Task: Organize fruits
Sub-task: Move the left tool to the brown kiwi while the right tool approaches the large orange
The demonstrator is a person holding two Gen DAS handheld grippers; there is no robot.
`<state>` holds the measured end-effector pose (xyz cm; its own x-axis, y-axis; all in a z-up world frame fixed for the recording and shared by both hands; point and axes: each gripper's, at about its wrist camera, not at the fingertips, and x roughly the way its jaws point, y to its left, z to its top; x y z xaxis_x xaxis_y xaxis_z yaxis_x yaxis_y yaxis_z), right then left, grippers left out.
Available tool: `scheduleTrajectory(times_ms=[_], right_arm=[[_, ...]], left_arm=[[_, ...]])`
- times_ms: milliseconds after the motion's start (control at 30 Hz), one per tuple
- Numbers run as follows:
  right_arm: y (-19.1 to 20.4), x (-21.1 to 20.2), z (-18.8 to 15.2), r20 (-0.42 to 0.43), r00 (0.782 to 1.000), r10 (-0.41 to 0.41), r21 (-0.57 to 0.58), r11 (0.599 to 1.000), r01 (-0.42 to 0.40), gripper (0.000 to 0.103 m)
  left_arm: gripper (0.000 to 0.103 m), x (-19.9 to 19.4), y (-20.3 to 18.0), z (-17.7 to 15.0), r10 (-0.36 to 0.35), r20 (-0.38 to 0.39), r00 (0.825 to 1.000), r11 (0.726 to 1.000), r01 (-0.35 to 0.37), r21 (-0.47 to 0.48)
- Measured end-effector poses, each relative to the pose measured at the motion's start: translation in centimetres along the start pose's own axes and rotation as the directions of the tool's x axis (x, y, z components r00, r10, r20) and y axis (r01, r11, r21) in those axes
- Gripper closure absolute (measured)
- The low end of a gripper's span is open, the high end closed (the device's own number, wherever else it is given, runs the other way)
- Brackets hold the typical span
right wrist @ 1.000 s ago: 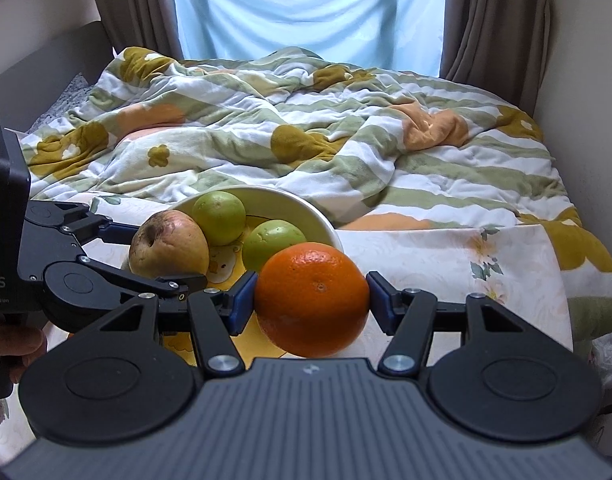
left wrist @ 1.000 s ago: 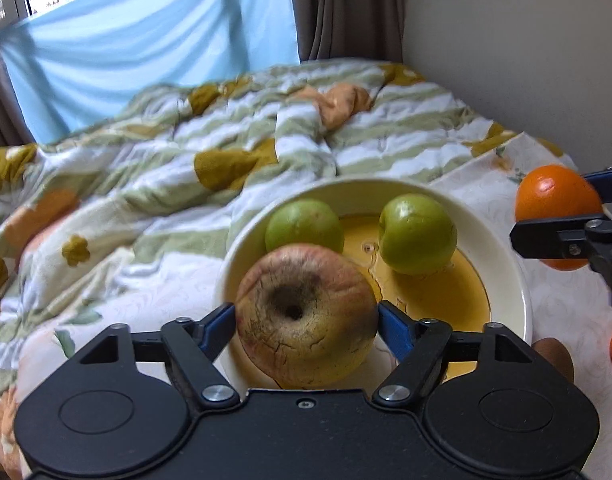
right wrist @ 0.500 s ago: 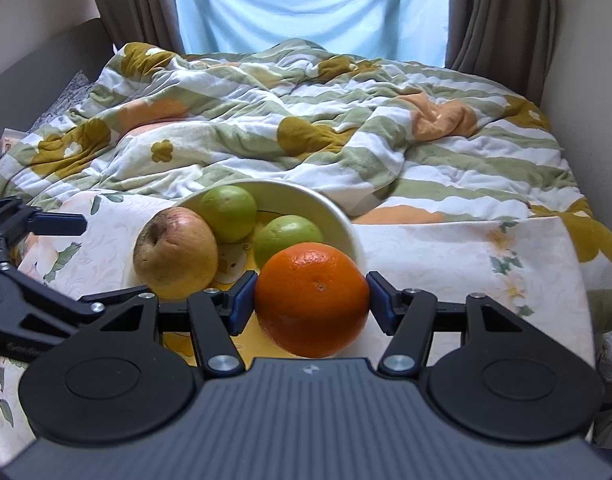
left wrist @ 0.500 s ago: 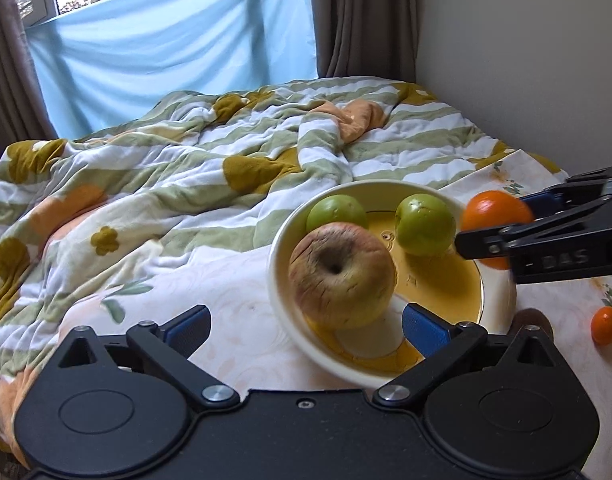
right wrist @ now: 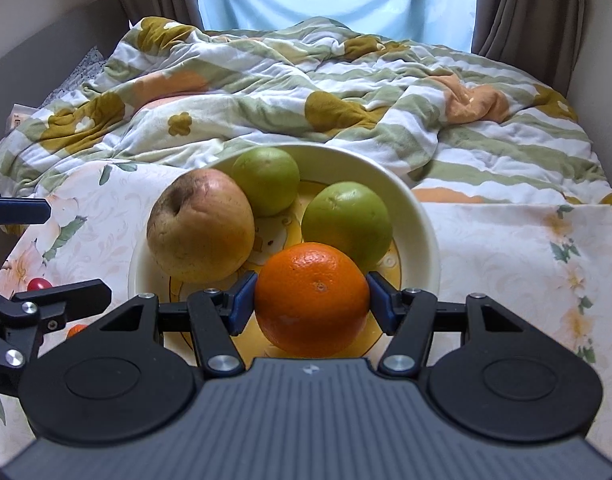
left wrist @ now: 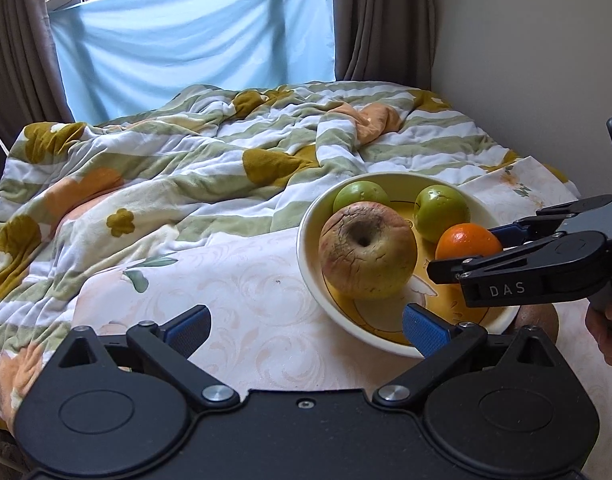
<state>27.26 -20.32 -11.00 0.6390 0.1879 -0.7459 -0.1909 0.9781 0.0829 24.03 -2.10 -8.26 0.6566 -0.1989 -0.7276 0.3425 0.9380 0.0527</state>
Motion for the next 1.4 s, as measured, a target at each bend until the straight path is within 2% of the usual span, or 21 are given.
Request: scheduleTrajectory(times_ms=[167,233,300,400,500,700,933,1200,1400], right_arm=[[0.1,0.2,-0.4,-0.007,1.000,-0.007,0.016,1.000,0.007,0.028],[0.0,-0.3,-0.4,0.010,1.000,-0.015,0.027,1.000,0.015,0.024],[-0.1,-1.4,-0.2,0.047,0.999,-0.026,0.033,0.999,0.024,0.000],[-0.4,-2.8,0.1,0.087,0.995,-0.046,0.030,0.999,0.044,0.000],[-0.6,-3.7,0.3,0.083,0.995,-0.059,0.018,0.998,0.058,0.000],[-1.5,-6.5,0.1,0.097,0.995,-0.032,0.018,0.999,0.031,0.000],[-3.4,-11.5,-0.4,0.111,0.993,-0.047,0.028,0.999,0.044,0.000],[-7.0,-17.8,-2.9,0.127,0.987,-0.101,0.076,0.993,0.092,0.000],[-9.5,-21.2,-5.6,0.130,0.980,-0.149,0.098,0.986,0.137,0.000]], left_arm=[[0.000,-0.5,0.3,-0.4,-0.003,0.000,1.000,1.000,0.003,-0.008],[0.000,-0.8,0.2,-0.4,0.000,0.001,1.000,1.000,0.000,-0.001],[0.000,-1.1,0.1,-0.4,0.003,0.002,1.000,1.000,-0.003,0.000],[0.000,-1.7,-0.1,-0.2,0.009,0.006,1.000,1.000,-0.009,-0.013],[0.000,-2.6,-0.5,0.0,0.022,0.014,1.000,0.999,-0.022,-0.030],[0.000,-4.7,-2.1,0.4,0.051,0.037,0.998,0.998,-0.049,-0.050],[0.000,-7.5,-4.5,1.1,0.054,0.078,0.996,0.997,-0.049,-0.066],[0.000,-10.3,-8.3,1.4,0.042,0.124,0.991,0.998,-0.036,-0.052],[0.000,-10.9,-11.4,0.8,0.032,0.133,0.991,0.999,-0.029,-0.027]])
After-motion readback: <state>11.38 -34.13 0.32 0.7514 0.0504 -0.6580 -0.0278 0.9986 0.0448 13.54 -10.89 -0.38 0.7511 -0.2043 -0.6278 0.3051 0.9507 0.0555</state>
